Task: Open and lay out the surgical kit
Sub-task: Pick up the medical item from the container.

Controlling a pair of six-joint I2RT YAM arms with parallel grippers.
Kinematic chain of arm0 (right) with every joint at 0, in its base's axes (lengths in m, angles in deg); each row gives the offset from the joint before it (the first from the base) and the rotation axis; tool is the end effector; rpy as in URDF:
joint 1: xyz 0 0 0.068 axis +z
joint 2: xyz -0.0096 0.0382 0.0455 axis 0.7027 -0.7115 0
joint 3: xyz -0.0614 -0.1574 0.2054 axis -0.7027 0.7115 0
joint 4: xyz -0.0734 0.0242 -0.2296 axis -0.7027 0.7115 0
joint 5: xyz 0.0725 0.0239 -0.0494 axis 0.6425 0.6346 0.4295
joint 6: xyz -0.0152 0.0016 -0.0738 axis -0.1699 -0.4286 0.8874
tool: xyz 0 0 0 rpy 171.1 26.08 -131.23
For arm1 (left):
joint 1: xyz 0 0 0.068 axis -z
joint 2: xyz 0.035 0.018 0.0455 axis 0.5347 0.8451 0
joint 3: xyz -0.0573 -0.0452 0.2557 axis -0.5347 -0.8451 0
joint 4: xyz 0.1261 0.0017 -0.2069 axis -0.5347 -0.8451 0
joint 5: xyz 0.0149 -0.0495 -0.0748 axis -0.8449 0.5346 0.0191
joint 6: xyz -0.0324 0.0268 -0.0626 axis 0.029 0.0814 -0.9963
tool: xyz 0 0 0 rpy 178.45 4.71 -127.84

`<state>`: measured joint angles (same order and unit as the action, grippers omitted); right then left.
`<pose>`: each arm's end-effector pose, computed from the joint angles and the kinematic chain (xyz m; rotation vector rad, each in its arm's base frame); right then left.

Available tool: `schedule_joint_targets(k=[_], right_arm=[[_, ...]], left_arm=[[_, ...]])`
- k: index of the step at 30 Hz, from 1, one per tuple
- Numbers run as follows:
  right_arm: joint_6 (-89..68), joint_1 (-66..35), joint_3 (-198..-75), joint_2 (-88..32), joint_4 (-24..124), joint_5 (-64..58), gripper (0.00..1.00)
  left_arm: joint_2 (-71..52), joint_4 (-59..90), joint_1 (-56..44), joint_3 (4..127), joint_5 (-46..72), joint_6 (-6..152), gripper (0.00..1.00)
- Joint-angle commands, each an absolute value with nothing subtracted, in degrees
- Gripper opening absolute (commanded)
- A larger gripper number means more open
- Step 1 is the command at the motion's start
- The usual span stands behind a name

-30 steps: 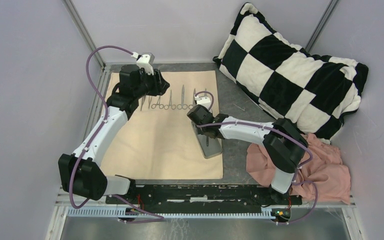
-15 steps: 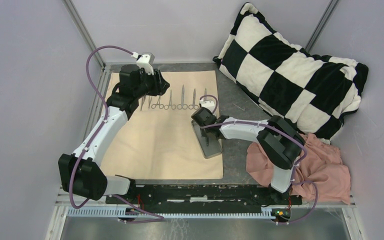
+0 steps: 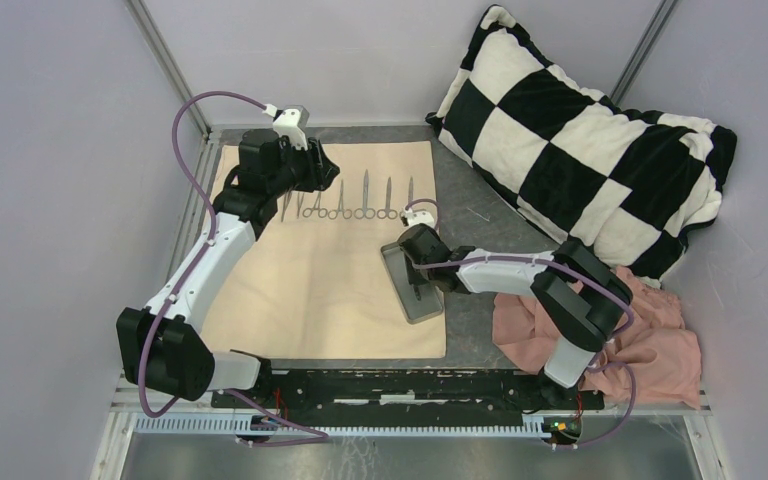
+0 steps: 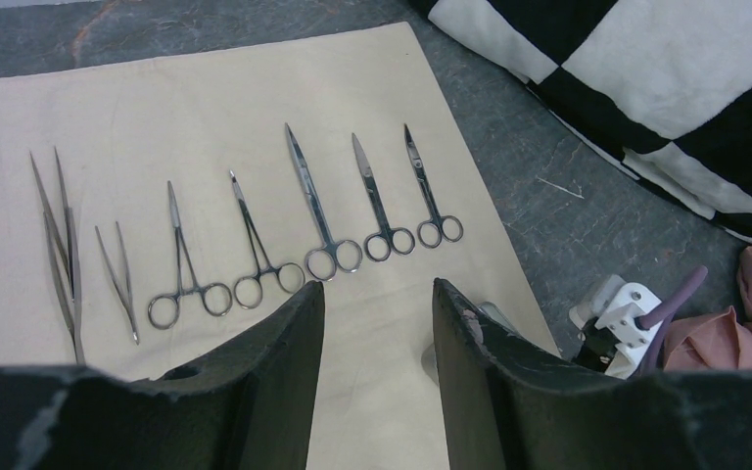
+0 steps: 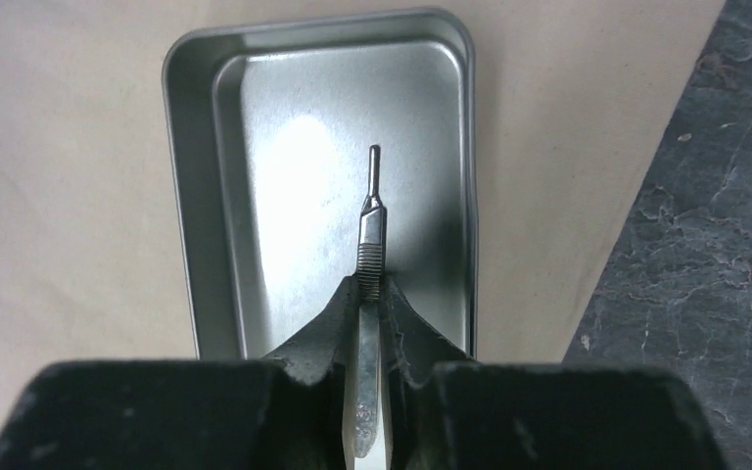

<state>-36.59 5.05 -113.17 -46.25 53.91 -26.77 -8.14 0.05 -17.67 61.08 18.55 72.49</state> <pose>0.2355 0.2503 0.1388 -0.2395 2.4340 0.3024 0.3026 -0.0947 0.3380 0.2044 1.9686 -0.5396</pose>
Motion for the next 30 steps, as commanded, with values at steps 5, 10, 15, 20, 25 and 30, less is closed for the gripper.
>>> schedule_joint_targets(k=[5, 10, 15, 20, 25, 30], right_arm=[[-29.40, 5.43, -109.42, -41.94, 54.39, -19.98, 0.11], [-28.39, 5.52, -113.61, -42.85, 56.56, -22.31, 0.24], [-26.11, 5.42, -119.87, -46.91, 58.21, -25.97, 0.34], [-24.14, 5.30, -124.48, -50.38, 59.80, -27.67, 0.39], [-23.86, 4.70, -125.16, -51.92, 60.05, -28.14, 0.39], [-24.17, 4.40, -124.45, -52.55, 59.21, -26.98, 0.34]], left_arm=[[-9.09, 2.36, -17.36, 60.94, 19.24, 72.41, 0.52], [-8.92, 2.20, -17.36, 60.92, 18.95, 72.58, 0.52], [-8.80, 2.18, -17.31, 60.92, 18.77, 72.75, 0.52], [-8.40, 2.09, -17.37, 61.04, 18.99, 72.73, 0.52], [-8.56, 2.06, -17.37, 61.06, 18.81, 72.76, 0.54], [-8.65, 2.10, -17.38, 61.01, 18.78, 72.79, 0.55]])
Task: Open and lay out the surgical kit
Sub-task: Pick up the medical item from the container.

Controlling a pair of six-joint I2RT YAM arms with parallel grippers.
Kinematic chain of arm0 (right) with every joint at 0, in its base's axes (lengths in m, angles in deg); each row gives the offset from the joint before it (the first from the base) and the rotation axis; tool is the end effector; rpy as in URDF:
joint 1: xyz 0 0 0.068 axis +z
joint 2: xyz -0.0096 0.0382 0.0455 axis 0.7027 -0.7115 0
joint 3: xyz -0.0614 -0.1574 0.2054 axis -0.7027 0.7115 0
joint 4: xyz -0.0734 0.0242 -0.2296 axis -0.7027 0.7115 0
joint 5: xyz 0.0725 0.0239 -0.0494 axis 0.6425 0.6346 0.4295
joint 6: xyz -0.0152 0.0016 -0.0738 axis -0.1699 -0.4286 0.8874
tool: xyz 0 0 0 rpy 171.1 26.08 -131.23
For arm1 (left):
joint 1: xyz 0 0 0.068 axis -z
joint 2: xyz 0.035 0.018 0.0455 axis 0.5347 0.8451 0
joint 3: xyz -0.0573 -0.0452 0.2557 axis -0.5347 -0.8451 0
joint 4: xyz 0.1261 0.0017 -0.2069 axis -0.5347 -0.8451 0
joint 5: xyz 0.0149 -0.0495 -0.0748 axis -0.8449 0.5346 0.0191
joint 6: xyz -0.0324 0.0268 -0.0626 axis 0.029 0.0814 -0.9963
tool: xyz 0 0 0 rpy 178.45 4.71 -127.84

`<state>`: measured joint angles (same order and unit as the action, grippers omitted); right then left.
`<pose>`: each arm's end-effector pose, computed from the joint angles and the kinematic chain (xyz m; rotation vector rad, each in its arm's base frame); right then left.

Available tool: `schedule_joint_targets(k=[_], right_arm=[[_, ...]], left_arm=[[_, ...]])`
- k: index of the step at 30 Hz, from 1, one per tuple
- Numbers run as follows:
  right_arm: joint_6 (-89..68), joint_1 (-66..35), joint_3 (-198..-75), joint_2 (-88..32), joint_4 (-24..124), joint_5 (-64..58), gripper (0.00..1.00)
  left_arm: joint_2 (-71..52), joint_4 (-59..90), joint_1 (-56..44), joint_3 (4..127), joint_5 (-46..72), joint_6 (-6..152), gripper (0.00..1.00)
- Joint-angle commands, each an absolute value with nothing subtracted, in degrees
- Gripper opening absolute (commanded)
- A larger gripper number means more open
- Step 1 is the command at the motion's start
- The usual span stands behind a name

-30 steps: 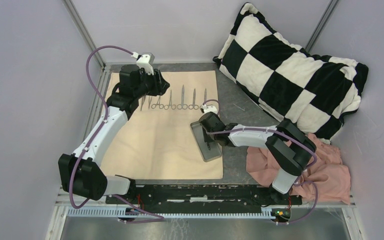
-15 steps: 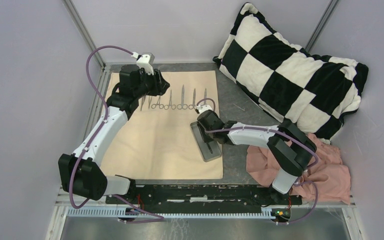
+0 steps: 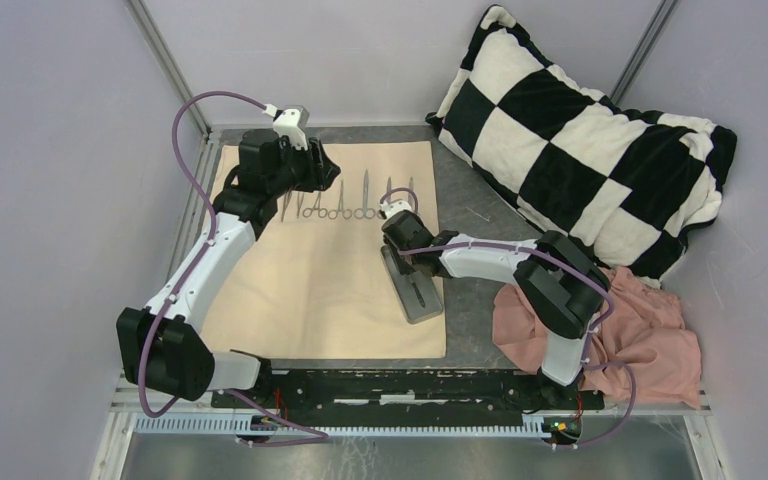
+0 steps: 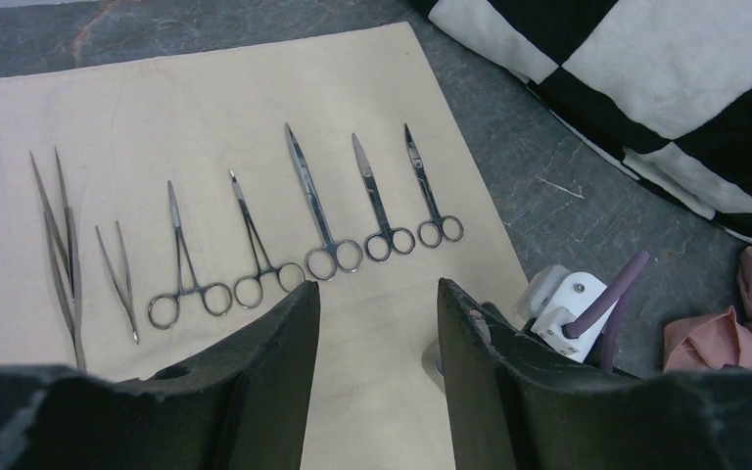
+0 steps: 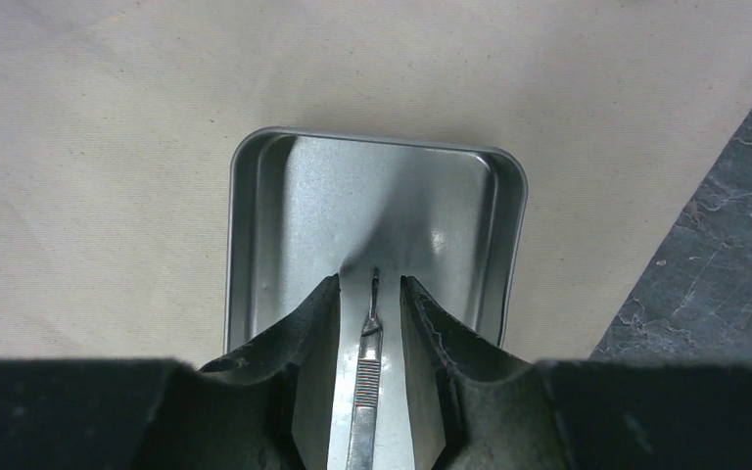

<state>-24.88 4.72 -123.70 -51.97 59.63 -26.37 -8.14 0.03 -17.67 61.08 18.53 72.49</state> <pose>0.2581 0.2742 0.1490 -0.4864 2.4014 0.2047 0.3026 -0.0946 0.3380 0.2041 1.9690 -0.5393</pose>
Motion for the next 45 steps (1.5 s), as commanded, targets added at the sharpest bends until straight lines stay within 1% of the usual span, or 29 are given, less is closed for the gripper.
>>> schedule_joint_targets(k=[1, 8, 12, 14, 17, 19, 27, 33, 39, 42, 44, 45], right_arm=[[-24.41, 4.40, -124.42, -52.72, 59.29, -26.83, 0.32], [-26.12, 4.38, -123.35, -53.81, 59.56, -26.20, 0.25], [-26.18, 4.34, -122.85, -54.35, 59.17, -25.76, 0.23], [-26.72, 4.05, -122.38, -54.58, 58.59, -24.88, 0.17], [-27.28, 3.89, -122.12, -54.54, 58.62, -24.78, 0.04], [-27.16, 3.85, -122.02, -54.16, 58.44, -24.92, 0.00], [-23.13, 3.68, -122.82, -48.67, 56.06, -22.26, 0.00], [-24.48, 0.85, -118.52, -43.75, 50.79, -14.57, 0.00], [-26.07, -1.68, -115.07, -41.30, 45.95, -9.62, 0.00], [-26.73, -2.77, -113.92, -39.45, 44.18, -7.41, 0.00], [-26.94, -3.41, -112.99, -38.11, 43.20, -6.99, 0.00], [-27.22, -3.75, -112.46, -37.56, 42.70, -6.54, 0.00]], left_arm=[[-8.58, 2.10, -17.38, 61.03, 18.74, 72.80, 0.55], [-8.74, 2.08, -17.33, 60.92, 18.44, 72.86, 0.55], [-8.75, 2.07, -17.38, 60.92, 18.46, 72.89, 0.55], [-8.74, 2.06, -17.38, 60.93, 18.40, 72.84, 0.55], [-8.65, 2.10, -17.38, 60.98, 18.24, 72.87, 0.55], [-8.78, 2.09, -17.34, 60.93, 18.18, 72.93, 0.55], [-8.42, 2.07, -17.31, 60.67, 17.72, 73.15, 0.55], [-7.86, 2.59, -17.29, 60.23, 18.24, 72.30, 0.56], [-6.33, 3.88, -16.34, 59.31, 23.99, 68.67, 0.55], [-7.65, 7.37, -16.40, 53.13, 29.84, 61.66, 0.54], [-9.84, 15.46, -16.29, 45.91, 36.10, 56.13, 0.54], [-11.05, 20.89, -15.81, 42.17, 39.24, 50.92, 0.54]])
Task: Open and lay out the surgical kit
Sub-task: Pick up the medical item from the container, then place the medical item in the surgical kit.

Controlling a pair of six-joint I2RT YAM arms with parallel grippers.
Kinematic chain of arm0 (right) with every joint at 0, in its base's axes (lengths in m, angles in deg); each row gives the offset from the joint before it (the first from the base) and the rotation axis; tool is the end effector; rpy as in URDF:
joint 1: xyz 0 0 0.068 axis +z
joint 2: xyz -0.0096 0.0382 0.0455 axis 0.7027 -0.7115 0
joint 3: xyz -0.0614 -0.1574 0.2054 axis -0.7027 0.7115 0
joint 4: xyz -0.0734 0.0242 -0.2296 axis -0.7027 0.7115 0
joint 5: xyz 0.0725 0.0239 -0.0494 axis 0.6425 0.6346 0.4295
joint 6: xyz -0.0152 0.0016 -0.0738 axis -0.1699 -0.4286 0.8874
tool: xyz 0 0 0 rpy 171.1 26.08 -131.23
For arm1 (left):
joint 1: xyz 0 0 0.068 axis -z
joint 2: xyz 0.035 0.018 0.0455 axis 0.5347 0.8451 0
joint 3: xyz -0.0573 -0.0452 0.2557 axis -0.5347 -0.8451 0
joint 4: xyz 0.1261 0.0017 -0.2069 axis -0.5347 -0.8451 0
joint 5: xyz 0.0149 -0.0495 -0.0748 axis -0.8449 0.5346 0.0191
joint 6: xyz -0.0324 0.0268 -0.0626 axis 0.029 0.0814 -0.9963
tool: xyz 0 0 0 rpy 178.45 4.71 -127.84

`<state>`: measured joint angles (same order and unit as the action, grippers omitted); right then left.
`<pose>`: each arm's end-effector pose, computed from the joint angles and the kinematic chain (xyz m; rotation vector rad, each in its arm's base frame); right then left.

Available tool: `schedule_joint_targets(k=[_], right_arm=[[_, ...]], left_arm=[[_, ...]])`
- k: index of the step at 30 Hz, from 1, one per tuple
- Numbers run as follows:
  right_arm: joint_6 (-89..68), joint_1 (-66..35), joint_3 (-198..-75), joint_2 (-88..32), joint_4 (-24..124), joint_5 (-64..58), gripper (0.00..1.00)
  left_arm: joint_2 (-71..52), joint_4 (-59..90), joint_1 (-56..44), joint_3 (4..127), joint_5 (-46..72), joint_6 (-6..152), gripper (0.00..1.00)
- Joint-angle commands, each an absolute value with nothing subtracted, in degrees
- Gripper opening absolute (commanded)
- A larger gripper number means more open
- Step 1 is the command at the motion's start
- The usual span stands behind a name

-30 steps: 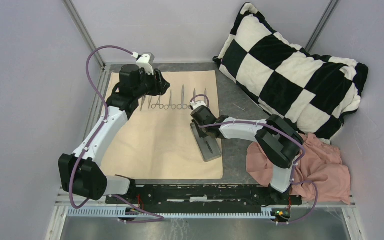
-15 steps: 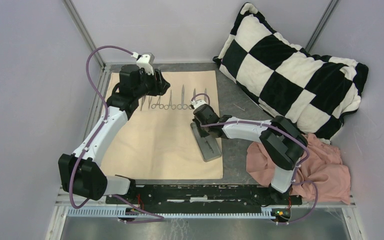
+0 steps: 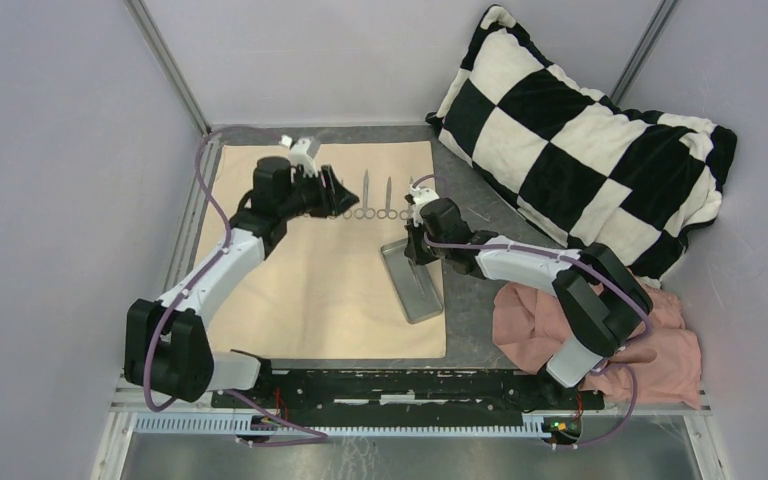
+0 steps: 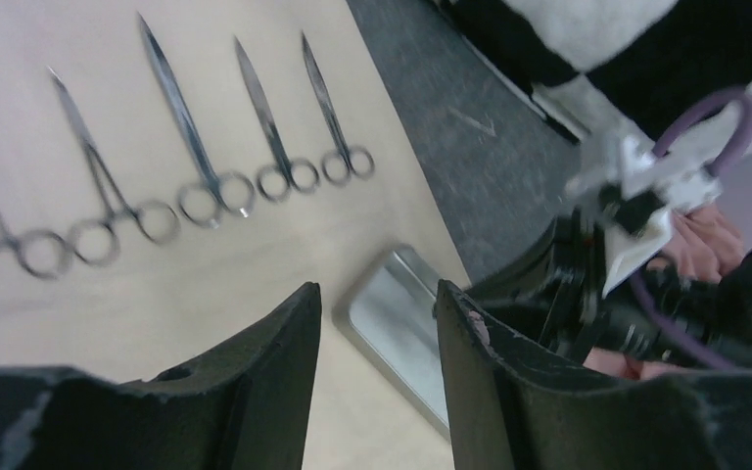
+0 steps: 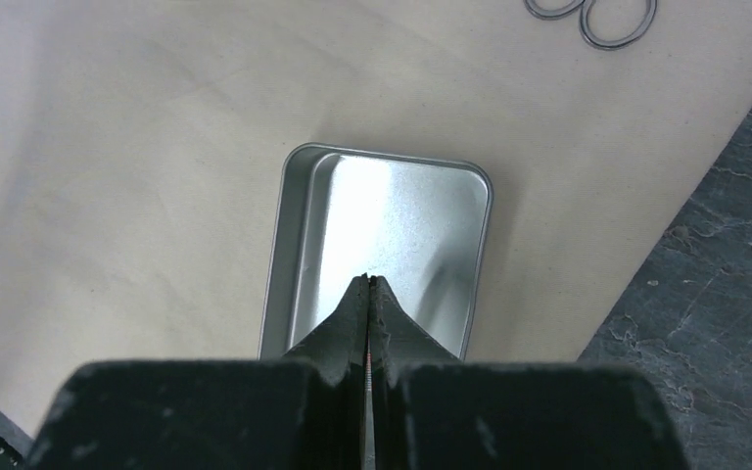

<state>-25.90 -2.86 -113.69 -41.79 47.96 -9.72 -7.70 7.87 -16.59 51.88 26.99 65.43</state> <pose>0.2630 0.2364 0.1752 -0.4107 2.3170 0.5895 0.2970 -0.1085 0.2967 0.1978 2.0249 -0.7725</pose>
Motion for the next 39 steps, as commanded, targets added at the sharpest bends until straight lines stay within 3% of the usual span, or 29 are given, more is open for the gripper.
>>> schedule_joint_targets(k=[1, 8, 18, 34, 36, 39], right_arm=[[-27.47, -4.07, -112.02, -37.00, 42.17, -6.12, 0.00], [-29.24, -5.33, -108.47, -34.55, 38.33, -3.56, 0.00], [-29.62, -6.43, -107.04, -33.16, 36.81, -1.07, 0.00], [-29.53, -6.82, -106.24, -32.79, 36.71, -0.03, 0.00], [-29.62, -6.76, -106.28, -32.79, 36.47, 0.15, 0.00], [-29.67, -6.82, -106.27, -32.68, 36.77, 0.25, 0.00]], left_arm=[[-11.58, 26.71, -15.03, 38.20, 41.29, 46.66, 0.54], [-9.91, 47.72, -1.86, 24.39, 35.33, 39.51, 0.46], [-2.90, 44.14, 6.92, 25.31, 17.31, 52.65, 0.46], [10.32, 52.21, 8.11, 30.47, 20.21, 49.49, 0.37], [11.91, 52.04, 8.11, 31.51, 20.41, 48.82, 0.33], [13.67, 50.95, 8.11, 33.03, 21.05, 47.80, 0.19]])
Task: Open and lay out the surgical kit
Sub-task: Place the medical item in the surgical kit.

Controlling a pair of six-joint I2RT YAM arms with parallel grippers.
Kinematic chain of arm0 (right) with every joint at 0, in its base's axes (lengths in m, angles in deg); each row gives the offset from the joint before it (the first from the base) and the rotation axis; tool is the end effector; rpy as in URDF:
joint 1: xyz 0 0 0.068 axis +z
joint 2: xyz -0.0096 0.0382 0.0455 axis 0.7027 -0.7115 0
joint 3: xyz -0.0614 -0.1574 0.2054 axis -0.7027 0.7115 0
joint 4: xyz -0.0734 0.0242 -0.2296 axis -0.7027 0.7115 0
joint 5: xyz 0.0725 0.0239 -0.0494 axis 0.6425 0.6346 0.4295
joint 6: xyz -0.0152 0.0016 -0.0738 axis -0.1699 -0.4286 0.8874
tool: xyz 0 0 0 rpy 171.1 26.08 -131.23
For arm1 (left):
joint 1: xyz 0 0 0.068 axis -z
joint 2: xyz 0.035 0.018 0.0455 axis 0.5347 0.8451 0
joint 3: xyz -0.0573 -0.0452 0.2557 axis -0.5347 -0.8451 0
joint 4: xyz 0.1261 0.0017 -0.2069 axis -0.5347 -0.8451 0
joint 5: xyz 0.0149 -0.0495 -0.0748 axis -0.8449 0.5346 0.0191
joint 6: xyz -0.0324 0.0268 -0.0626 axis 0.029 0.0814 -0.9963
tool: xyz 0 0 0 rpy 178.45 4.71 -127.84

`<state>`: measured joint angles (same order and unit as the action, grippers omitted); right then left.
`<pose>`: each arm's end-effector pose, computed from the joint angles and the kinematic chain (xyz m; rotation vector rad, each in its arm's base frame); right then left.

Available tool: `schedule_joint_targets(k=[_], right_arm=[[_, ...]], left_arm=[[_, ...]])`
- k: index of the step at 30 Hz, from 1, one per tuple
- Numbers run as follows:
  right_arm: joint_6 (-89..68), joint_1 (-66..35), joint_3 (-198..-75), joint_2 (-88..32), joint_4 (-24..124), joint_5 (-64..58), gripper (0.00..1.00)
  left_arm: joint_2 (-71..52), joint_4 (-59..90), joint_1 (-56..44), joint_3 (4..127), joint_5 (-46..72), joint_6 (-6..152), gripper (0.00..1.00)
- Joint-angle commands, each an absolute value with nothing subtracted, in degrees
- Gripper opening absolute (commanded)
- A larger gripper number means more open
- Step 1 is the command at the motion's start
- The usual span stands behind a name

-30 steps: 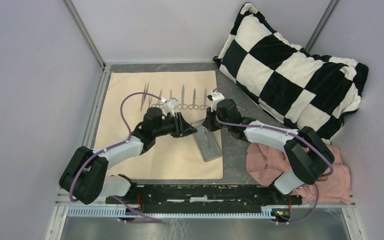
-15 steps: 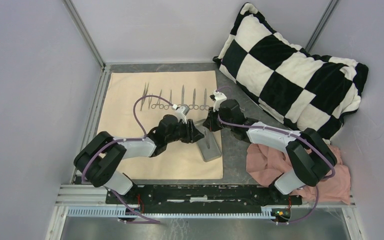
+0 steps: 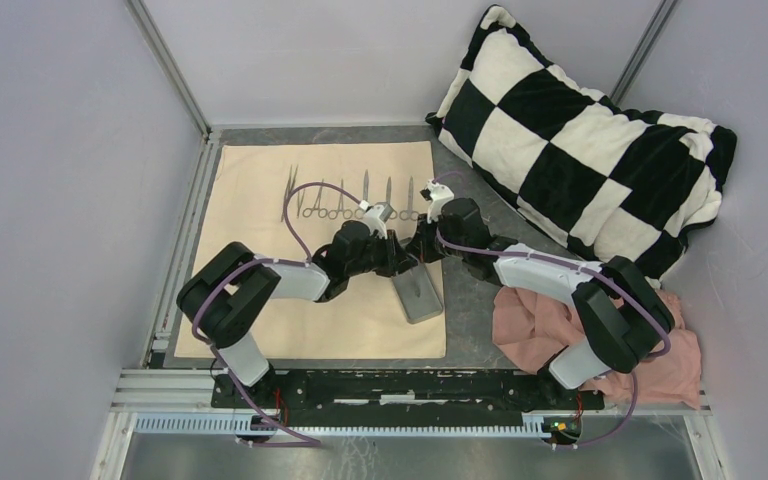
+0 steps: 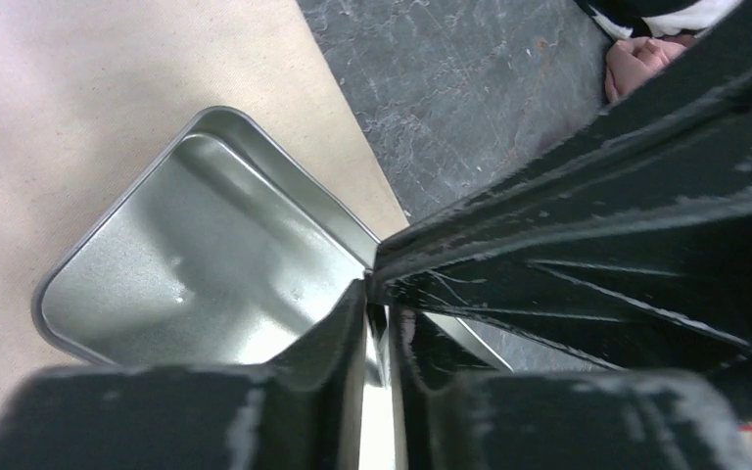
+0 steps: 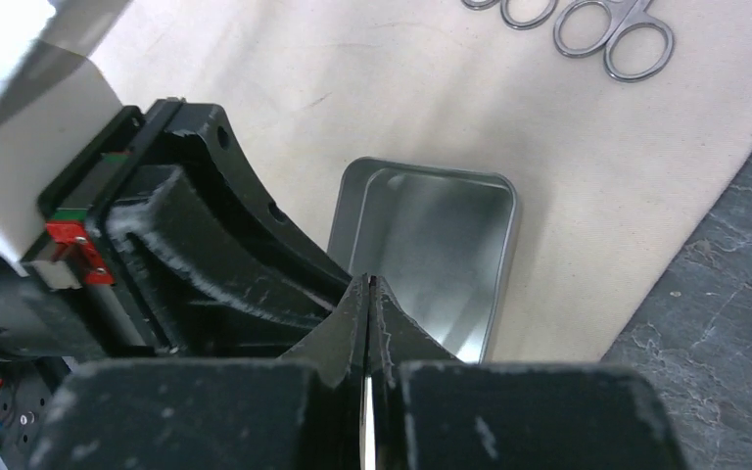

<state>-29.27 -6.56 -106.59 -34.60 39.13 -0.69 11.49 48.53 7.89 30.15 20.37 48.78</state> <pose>0.2556 0.2143 0.1940 -0.3526 2.2044 0.8210 0.2465 -0.2306 0.1518 0.2726 2.1363 -1.0900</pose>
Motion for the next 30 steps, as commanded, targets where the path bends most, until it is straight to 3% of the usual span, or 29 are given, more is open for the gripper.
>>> schedule_joint_targets(k=[1, 3, 5, 9, 14, 20, 30], right_arm=[[-29.50, -6.83, -106.37, -32.58, 36.98, 0.21, 0.00], [-28.68, -6.90, -106.83, -32.31, 38.15, 0.29, 0.00], [-27.13, -6.99, -107.57, -31.61, 40.40, 0.22, 0.01], [-22.63, -7.73, -107.39, -26.74, 43.79, -0.45, 0.41], [-16.07, -8.12, -105.98, -19.37, 45.56, 4.84, 0.70], [-24.58, -8.02, -99.89, -13.11, 32.80, 20.33, 0.76], [-48.42, -7.89, -91.33, -9.98, 2.12, 20.98, 0.72]], left_arm=[[13.64, 50.99, 8.11, 32.94, 21.05, 47.52, 0.14], [12.29, 51.39, 8.11, 31.89, 20.68, 47.08, 0.04], [9.89, 52.14, 7.98, 30.33, 20.62, 46.94, 0.02], [3.14, 51.30, 6.67, 27.68, 22.63, 45.41, 0.02], [-7.02, 51.93, 2.49, 23.90, 27.43, 40.32, 0.02], [-16.36, 63.99, -1.51, 19.66, 29.10, 28.86, 0.02], [-21.04, 86.91, -1.65, 15.01, 21.12, 16.44, 0.02]])
